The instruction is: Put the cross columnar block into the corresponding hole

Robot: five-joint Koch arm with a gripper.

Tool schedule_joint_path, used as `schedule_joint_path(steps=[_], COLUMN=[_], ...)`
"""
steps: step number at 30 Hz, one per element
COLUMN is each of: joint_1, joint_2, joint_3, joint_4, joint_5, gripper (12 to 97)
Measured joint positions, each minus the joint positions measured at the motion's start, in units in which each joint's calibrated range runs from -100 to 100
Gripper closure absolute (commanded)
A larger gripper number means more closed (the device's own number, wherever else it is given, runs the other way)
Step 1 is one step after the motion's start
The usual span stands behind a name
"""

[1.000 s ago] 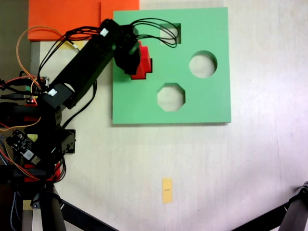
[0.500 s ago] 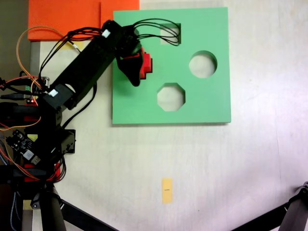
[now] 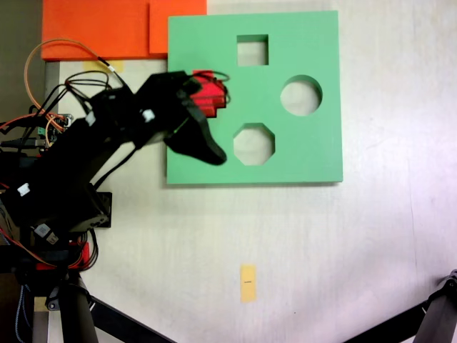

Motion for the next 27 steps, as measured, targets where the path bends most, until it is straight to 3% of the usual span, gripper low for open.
schedule_joint_path(steps=[5, 11, 13, 14, 27], joint_1=[-6.20, -9.57, -10.79, -11.04, -12.26], joint_2=[-8.76, -23.67, -34.20, -37.62, -41.31], joint_3=[-0.29, -28.91, -49.68, -56.83, -124.45], joint_4=[0.10, 3.33, 14.39, 20.95, 102.79], joint_5=[-10.31, -22.91, -27.20, -28.38, -37.41], gripper=[42.3, 47.0, 58.7, 59.9, 62.0])
